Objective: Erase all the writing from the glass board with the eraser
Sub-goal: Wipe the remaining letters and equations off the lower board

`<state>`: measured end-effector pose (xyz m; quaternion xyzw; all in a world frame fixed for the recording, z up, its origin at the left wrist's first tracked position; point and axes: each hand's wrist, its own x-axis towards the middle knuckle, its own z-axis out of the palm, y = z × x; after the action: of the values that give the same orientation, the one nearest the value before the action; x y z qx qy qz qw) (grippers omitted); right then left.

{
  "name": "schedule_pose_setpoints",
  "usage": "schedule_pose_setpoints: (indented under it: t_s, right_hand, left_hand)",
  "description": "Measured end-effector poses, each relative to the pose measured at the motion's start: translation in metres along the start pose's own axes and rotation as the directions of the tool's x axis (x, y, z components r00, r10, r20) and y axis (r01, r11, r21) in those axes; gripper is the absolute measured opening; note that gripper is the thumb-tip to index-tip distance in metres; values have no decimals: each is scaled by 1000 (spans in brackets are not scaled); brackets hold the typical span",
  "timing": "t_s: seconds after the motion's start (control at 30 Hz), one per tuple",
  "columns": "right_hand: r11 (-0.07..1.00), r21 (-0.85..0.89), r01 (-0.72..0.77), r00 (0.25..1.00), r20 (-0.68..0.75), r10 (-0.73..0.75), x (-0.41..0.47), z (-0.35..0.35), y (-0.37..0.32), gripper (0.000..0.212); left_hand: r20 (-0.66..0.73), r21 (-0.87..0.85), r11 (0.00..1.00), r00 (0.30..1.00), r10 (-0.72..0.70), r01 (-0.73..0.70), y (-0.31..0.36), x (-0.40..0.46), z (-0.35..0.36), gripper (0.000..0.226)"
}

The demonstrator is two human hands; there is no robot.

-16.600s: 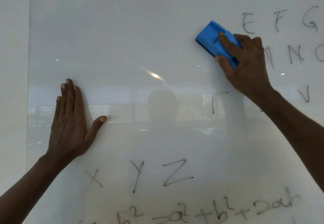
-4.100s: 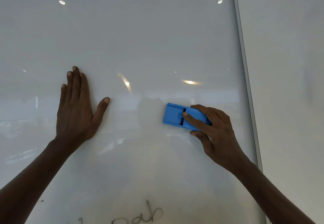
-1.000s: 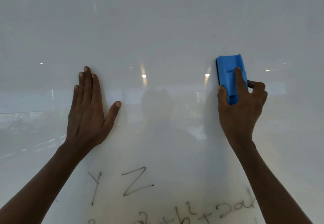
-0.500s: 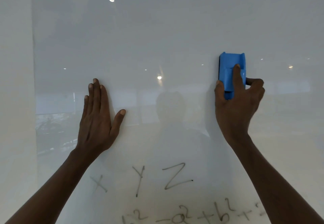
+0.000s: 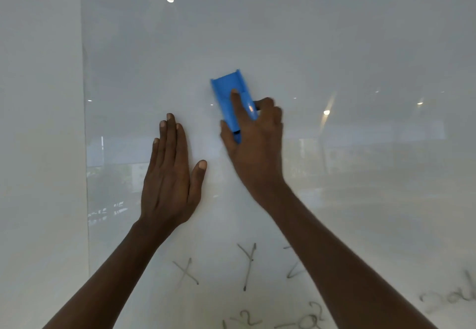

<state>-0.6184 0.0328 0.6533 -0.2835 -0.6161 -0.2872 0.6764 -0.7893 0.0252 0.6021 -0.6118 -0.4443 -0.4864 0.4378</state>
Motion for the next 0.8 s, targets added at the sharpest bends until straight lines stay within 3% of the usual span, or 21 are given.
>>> schedule_pose_setpoints:
  t_s: [0.17,0.37,0.8]
  right_hand:
    - [990,-99,103,993,75,-96,-44,14,-25,56]
    - [974,-111,198,979,74,-191,-66,-3,7,52]
    - [982,-165,-94,996,-20,92,-64,-76,117,61]
  left_hand:
    - [-17,-34,999,1000,18,-19,-3,-2,-1,72]
    - [-5,0,1000,1000,2,-2,-2,0,0,74]
    - [28,26,1000,1000,2,-3,2,0,-3,75]
